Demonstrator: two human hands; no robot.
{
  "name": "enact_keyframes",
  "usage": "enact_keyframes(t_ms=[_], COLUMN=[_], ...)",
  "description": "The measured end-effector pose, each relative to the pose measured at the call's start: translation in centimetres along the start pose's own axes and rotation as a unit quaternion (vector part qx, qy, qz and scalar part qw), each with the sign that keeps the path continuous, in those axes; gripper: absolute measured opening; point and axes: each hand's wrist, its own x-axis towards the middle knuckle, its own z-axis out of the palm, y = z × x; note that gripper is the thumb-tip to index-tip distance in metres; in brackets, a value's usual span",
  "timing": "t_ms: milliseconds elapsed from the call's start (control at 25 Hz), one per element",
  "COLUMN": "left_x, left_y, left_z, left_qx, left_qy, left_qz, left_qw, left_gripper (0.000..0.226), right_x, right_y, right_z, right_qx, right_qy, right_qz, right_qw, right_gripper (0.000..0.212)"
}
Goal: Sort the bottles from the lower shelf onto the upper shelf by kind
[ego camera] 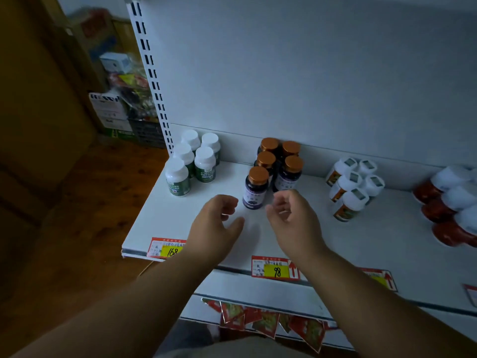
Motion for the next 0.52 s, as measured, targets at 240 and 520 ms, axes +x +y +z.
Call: enact_keyframes(t_ms=[240,520], left_x=[3.7,5.5], left_y=[1.3,1.9], left_z=[0.8,2.1], left_qx=[-0.151,-0.211], left_qy=[-0.039,-0.073], left_qz=[-0.061,-0.049], left_qw=[0.986,0.973], left_gripper=[0.043,0.040], right_x=[2.9,6.0], right_y=[1.0,0.8], right_z=[0.0,-1.0], right_qx=[0.079,0.105], right_qy=[0.129,0.100], right_qz=[0.077,0.101], right_qw=[0.986,0.984], right_gripper=[0.034,0.036])
